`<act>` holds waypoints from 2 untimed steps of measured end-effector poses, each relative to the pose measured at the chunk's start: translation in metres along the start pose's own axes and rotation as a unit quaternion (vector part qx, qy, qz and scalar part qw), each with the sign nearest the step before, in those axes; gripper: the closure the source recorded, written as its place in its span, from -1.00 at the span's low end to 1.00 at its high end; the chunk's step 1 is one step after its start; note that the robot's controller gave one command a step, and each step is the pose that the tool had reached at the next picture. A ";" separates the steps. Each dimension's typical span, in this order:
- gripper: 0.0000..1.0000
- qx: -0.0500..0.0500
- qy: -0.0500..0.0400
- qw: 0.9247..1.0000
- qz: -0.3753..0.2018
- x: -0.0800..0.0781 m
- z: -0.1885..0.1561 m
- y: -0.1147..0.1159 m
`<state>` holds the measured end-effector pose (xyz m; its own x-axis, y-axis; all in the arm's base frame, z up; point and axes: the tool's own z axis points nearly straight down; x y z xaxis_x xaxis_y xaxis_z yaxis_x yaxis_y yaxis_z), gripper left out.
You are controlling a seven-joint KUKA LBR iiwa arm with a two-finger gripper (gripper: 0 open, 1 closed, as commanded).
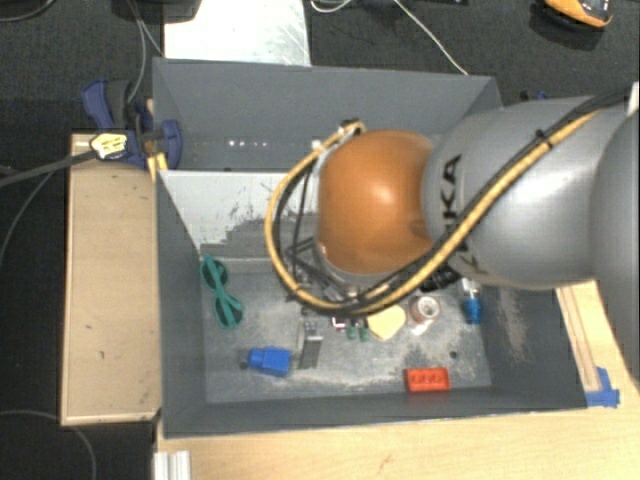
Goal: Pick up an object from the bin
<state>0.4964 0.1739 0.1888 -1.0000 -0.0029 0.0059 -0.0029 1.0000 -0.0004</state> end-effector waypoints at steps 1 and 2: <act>-1.00 -0.001 -0.004 1.000 0.003 -0.002 -0.005 -0.001; -1.00 -0.001 -0.004 1.000 -0.007 0.009 0.085 -0.015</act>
Offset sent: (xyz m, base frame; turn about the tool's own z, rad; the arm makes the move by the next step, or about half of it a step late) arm -0.0147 -0.0203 -0.1188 -0.0220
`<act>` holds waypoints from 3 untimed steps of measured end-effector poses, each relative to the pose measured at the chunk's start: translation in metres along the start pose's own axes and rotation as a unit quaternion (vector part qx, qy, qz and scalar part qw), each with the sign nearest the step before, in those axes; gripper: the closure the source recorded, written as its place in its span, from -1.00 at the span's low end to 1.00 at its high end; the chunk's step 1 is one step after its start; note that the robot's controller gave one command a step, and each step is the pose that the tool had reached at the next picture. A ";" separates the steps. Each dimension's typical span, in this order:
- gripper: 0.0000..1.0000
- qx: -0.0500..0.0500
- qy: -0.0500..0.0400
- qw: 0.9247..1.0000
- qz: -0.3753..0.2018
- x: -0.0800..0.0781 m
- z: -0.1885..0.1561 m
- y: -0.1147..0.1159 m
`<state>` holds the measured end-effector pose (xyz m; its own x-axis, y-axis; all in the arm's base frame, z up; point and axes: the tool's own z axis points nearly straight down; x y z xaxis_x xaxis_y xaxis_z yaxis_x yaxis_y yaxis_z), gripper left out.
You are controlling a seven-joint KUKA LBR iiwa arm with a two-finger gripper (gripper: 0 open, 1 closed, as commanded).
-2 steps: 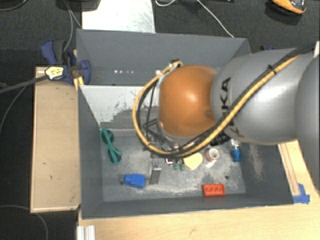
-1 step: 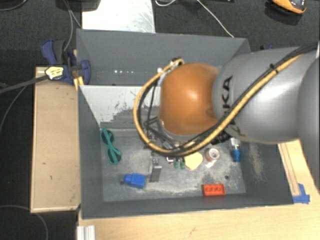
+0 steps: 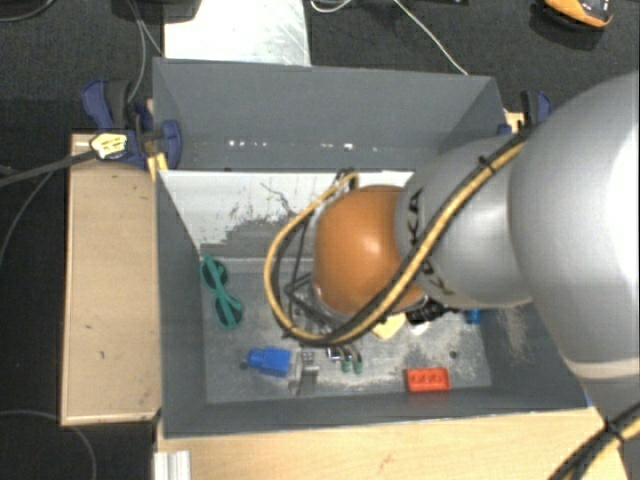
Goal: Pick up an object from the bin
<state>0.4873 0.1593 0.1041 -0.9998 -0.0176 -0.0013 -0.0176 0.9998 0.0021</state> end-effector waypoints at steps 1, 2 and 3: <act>-1.00 0.001 0.000 1.000 -0.031 -0.003 0.032 -0.022; 1.00 -0.001 -0.002 0.988 -0.151 -0.014 0.033 0.030; 1.00 -0.001 -0.002 0.989 -0.150 -0.014 0.033 0.030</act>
Offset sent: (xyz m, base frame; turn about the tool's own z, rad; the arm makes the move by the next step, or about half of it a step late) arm 0.0127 0.0297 -0.0341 -0.3085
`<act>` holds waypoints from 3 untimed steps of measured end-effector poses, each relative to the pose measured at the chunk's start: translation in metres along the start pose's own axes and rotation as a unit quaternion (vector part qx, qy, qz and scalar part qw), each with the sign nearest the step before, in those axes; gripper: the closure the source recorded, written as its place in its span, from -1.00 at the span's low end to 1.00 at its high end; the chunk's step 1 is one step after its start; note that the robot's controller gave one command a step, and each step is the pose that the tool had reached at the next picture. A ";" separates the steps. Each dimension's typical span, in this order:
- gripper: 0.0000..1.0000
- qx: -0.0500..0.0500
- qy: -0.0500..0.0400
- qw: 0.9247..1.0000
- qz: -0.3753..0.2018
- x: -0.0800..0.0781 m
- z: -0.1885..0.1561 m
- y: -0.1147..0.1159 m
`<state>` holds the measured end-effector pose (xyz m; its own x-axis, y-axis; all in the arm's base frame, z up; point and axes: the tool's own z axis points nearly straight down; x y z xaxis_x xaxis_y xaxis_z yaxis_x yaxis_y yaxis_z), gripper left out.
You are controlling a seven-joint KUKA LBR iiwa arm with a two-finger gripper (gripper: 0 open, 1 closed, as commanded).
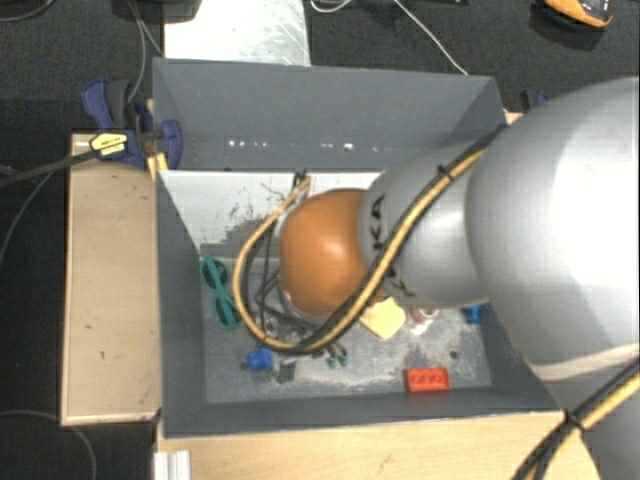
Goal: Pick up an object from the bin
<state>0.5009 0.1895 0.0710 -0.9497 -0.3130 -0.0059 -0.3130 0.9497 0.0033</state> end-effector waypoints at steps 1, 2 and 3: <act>1.00 0.000 0.000 1.000 0.000 0.000 -0.001 0.000; 1.00 0.000 -0.002 0.990 -0.143 -0.002 -0.001 -0.023; 1.00 0.000 -0.007 0.999 -0.050 -0.007 -0.230 0.007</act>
Offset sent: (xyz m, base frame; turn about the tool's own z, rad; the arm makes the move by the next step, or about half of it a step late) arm 0.0096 -0.0243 -0.0010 -0.2882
